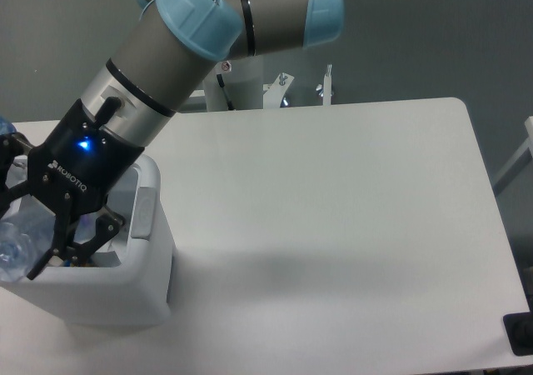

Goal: Place the trash in the trash can

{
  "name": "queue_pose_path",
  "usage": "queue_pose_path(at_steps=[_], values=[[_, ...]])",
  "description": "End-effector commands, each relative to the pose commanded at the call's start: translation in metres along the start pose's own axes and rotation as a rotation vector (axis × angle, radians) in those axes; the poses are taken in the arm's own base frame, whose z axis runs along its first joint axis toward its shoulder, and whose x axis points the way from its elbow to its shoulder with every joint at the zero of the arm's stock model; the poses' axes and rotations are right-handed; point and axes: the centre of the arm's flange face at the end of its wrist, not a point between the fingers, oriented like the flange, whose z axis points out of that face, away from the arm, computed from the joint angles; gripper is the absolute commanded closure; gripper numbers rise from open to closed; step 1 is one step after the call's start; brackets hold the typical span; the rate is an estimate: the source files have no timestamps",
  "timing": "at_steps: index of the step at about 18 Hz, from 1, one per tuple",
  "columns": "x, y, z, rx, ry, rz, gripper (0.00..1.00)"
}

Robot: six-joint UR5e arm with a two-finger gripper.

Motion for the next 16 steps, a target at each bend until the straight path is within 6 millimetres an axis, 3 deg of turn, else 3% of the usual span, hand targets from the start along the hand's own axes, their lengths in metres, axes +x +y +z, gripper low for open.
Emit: queue_pose_path(at_steps=[3, 4, 6, 13, 15, 16], values=[[-0.009, 0.018, -0.004, -0.018, -0.011, -0.039, 0.0], [-0.021, 0.024, -0.009, -0.021, -0.031, -0.057, 0.0], [-0.058, 0.033, -0.034, -0.017, -0.111, -0.101, 0.0], [-0.199, 0.072, -0.157, 0.063, -0.324, -0.291, 0.0], [-0.23, 0.094, -0.168, 0.056, -0.347, -0.342, 0.0], [-0.246, 0.108, -0.165, 0.043, -0.348, -0.367, 0.0]])
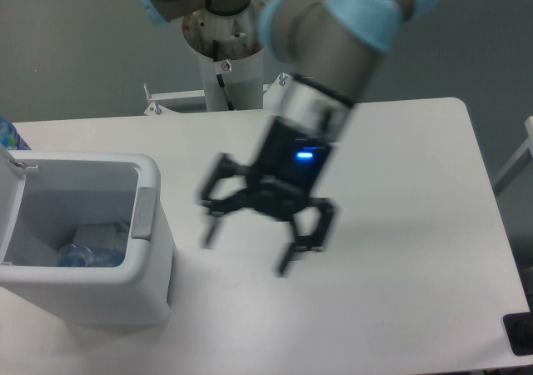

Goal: Place the trash in the trash can

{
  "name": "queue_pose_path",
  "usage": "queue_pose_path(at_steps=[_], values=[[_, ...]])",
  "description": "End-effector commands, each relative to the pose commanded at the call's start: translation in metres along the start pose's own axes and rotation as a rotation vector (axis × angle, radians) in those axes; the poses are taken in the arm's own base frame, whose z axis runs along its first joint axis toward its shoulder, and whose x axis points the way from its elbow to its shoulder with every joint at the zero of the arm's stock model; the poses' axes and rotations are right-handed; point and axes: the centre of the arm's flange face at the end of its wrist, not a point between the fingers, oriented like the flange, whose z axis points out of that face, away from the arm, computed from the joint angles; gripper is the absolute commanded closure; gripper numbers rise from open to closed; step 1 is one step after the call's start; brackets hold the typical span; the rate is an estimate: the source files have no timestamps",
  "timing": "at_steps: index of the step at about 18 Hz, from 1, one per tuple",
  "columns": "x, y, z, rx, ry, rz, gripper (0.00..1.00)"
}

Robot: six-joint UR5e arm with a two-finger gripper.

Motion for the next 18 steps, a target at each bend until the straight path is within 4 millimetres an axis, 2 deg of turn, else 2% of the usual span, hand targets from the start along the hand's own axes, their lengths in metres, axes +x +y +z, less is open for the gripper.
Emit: queue_pose_path(at_steps=[2, 6, 9, 10, 11, 12, 13, 14, 18], values=[[-0.02, 0.01, 0.018, -0.031, -0.012, -0.027, 0.0], [-0.051, 0.019, 0.026, -0.052, -0.037, -0.065, 0.0], [-0.059, 0.029, 0.035, -0.074, -0.041, -0.083, 0.0], [-0.068, 0.043, 0.049, -0.102, -0.035, -0.104, 0.0], [-0.078, 0.072, 0.069, -0.163, -0.054, -0.109, 0.0], [-0.083, 0.091, 0.073, -0.222, -0.123, -0.065, 0.0], [-0.076, 0.094, 0.07, -0.262, -0.177, -0.011, 0.0], [-0.072, 0.085, 0.061, -0.259, -0.199, 0.014, 0.0], [-0.079, 0.077, 0.063, -0.305, -0.19, -0.01, 0.0]])
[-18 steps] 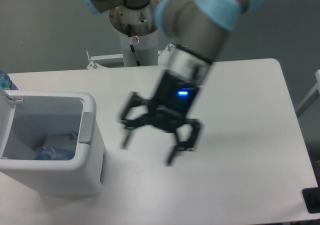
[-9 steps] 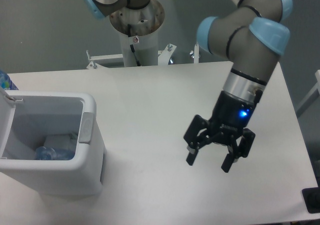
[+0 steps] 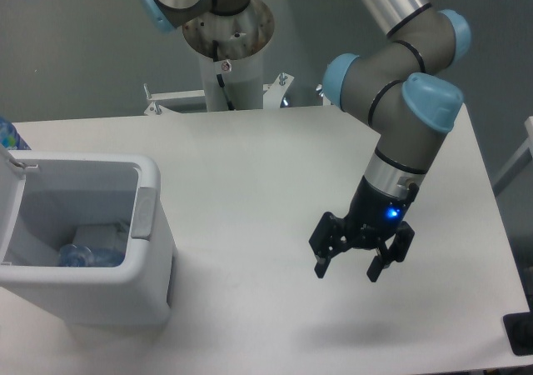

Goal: Place the trash in the trash can

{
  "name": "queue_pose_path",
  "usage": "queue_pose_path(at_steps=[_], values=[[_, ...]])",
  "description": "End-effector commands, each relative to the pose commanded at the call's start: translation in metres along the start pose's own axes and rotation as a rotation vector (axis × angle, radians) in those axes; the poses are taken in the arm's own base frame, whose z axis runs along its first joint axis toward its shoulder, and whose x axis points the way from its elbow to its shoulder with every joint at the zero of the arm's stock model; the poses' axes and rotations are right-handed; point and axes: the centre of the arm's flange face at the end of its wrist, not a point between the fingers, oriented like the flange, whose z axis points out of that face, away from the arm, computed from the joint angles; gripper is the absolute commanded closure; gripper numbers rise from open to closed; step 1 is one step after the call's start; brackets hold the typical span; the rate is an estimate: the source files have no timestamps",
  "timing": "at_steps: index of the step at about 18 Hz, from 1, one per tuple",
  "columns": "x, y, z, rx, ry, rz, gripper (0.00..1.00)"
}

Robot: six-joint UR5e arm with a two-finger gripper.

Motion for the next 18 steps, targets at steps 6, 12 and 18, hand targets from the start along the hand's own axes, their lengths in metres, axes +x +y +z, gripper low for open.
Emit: queue_pose_path(at_steps=[6, 12, 18], values=[[0.013, 0.027, 0.024, -0.155, -0.125, 0.076, 0.0], [-0.007, 0.037, 0.015, -0.283, -0.26, 0.322, 0.0], [-0.025, 0.031, -0.007, -0.339, -0.367, 0.444, 0.0]])
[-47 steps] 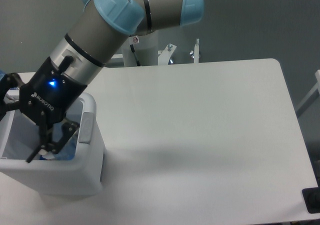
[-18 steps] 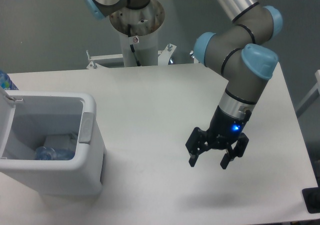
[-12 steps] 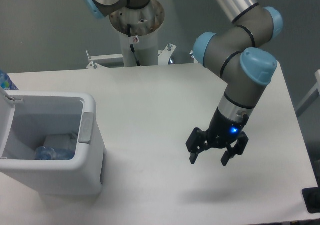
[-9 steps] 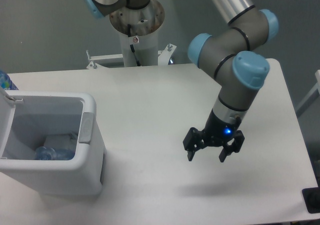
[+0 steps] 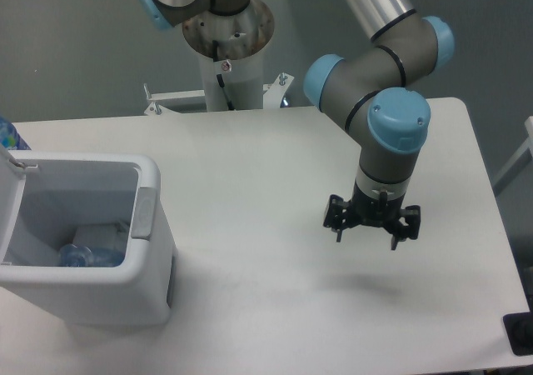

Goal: Place the trash in the trash can

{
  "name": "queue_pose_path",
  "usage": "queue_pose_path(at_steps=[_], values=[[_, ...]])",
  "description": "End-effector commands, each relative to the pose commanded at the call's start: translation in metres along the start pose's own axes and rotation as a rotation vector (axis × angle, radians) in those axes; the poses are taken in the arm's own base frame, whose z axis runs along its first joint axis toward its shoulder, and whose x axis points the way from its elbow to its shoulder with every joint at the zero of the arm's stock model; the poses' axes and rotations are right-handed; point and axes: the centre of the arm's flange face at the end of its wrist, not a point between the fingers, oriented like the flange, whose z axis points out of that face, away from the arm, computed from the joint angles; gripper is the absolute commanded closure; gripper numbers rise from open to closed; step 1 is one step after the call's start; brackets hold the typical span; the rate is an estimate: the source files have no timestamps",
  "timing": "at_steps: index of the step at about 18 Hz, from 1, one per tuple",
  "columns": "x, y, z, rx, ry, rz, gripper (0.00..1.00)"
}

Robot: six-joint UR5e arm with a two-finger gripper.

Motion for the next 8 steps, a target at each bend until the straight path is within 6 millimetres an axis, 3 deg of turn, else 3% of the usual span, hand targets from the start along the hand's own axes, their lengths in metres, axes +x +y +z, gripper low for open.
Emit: queue_pose_path(at_steps=[8], values=[[0.0031, 0.0059, 0.0073, -0.073, -0.026, 0.163, 0.0]])
